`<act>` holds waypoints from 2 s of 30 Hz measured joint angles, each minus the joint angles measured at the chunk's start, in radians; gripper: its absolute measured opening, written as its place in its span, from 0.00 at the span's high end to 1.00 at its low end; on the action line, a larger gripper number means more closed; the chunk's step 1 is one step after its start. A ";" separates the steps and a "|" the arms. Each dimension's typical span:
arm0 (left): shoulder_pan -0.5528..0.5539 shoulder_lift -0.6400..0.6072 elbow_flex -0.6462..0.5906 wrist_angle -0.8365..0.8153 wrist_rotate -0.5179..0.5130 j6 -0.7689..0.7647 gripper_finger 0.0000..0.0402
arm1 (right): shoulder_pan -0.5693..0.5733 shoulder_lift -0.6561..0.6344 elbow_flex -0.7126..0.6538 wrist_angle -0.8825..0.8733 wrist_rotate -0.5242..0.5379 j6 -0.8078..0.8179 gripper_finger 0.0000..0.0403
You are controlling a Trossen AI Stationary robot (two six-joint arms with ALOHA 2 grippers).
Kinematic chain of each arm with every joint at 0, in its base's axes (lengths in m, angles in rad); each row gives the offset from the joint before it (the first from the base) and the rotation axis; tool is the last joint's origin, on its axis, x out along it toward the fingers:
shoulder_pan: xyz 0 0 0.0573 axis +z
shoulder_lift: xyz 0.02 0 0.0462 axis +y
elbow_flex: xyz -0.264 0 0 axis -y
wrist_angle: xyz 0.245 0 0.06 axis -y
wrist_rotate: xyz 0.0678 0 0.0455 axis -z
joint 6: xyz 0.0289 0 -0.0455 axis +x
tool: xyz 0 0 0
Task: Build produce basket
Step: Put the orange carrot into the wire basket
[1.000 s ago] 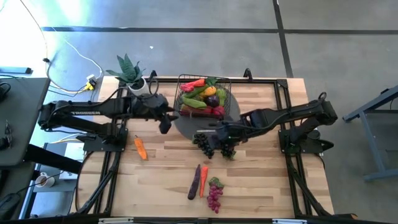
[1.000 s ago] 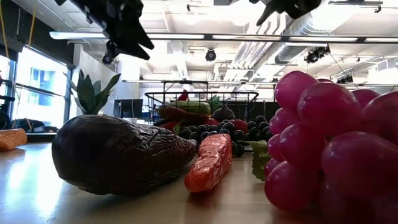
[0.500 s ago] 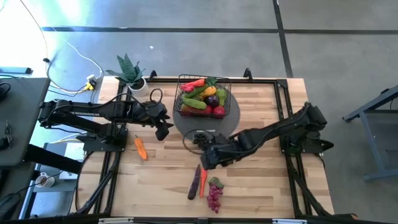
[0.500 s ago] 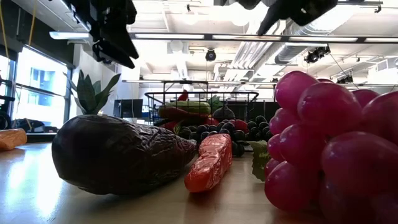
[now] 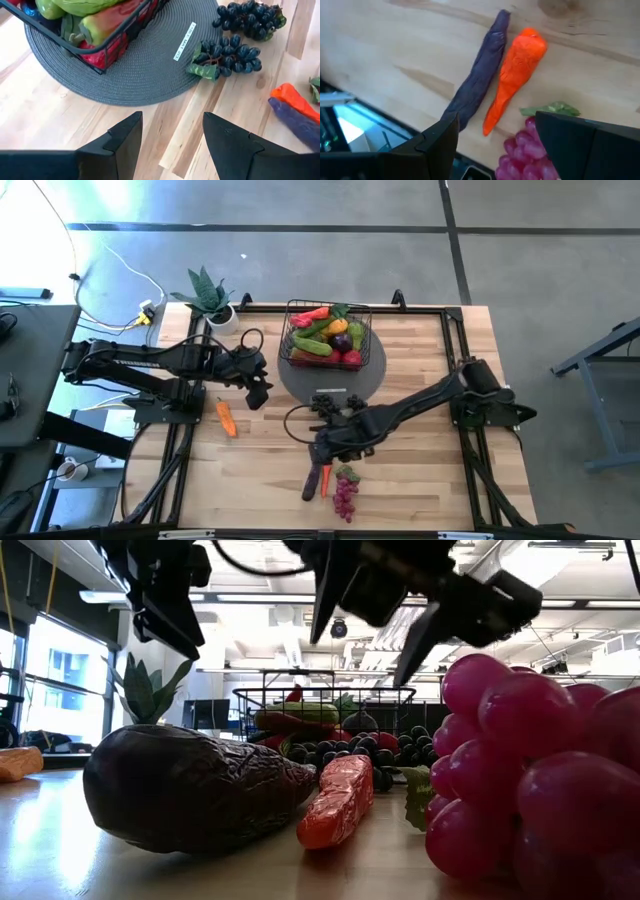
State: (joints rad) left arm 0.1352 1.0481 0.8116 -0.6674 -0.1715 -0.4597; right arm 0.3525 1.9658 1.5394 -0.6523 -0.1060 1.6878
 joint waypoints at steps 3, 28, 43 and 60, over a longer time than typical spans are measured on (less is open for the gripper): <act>0.000 0.000 0.000 -0.004 0.003 0.002 0.51 | -0.005 0.026 0.000 -0.001 -0.001 0.020 0.39; 0.000 0.000 0.000 -0.009 0.005 0.072 0.51 | -0.032 0.169 0.000 -0.008 0.022 0.174 0.41; 0.001 0.000 0.000 -0.011 0.036 0.157 0.51 | -0.034 0.173 0.002 -0.020 0.028 0.224 0.76; 0.001 0.000 0.000 -0.064 0.056 0.309 0.51 | -0.118 0.157 0.218 -0.128 0.260 0.031 0.78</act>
State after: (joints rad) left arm 0.1360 1.0483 0.8116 -0.7310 -0.1156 -0.1503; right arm 0.2346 2.1223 1.7575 -0.7800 0.1541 1.7190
